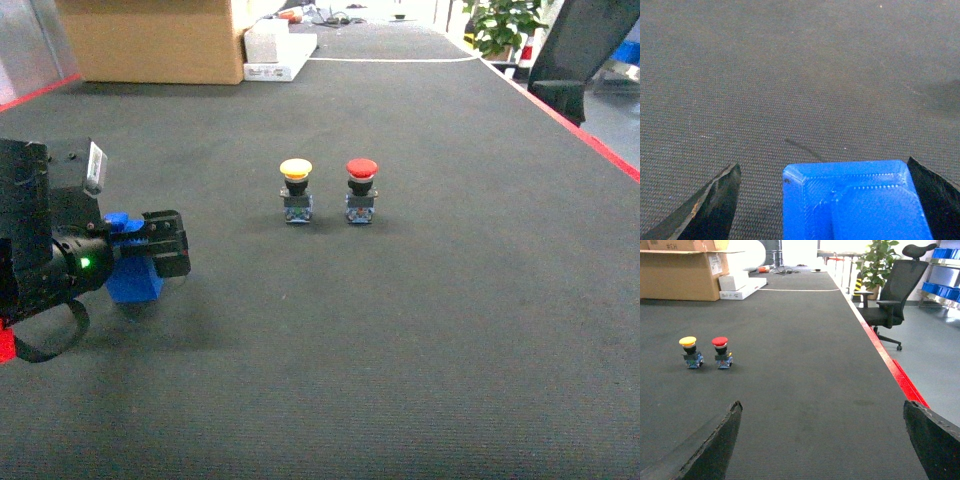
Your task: Pick blue part to blue bin on bottom shelf
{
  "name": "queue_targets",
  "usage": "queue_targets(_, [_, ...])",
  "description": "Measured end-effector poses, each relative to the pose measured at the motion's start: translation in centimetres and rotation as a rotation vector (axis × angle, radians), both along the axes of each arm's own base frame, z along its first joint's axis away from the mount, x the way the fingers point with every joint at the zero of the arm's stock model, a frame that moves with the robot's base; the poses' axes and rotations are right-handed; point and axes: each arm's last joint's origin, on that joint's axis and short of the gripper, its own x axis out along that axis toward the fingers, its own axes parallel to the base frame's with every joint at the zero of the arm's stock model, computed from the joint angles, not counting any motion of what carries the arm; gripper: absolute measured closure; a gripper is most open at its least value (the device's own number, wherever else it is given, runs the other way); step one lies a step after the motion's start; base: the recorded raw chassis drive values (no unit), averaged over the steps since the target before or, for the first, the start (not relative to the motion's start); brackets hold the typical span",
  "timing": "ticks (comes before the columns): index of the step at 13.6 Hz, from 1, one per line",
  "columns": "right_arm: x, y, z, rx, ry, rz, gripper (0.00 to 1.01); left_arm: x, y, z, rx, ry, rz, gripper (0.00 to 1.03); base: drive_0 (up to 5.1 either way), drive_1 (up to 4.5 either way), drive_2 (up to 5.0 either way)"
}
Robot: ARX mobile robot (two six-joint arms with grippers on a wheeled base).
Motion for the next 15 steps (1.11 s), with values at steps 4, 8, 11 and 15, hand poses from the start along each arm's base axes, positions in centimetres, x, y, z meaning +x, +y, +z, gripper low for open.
queue_targets(4, [0.0,0.0,0.0,0.000,0.000,0.000,0.03,0.0,0.0,-0.3,0.003,0.014,0.002,0.50,0.0,0.00,0.0])
queue_targets(8, [0.0,0.0,0.0,0.000,0.000,0.000,0.03,-0.6,-0.1,-0.3,0.031,-0.011,0.001,0.58,0.0,0.00,0.0])
queue_targets(11, [0.0,0.0,0.0,0.000,0.000,0.000,0.03,-6.3,-0.6,2.1,0.073,-0.134,0.032,0.58,0.0,0.00,0.0])
queue_targets(15, [0.0,0.0,0.0,0.000,0.000,0.000,0.03,-15.7,-0.5,9.4,0.132,-0.284,0.035,0.58,0.0,0.00,0.0])
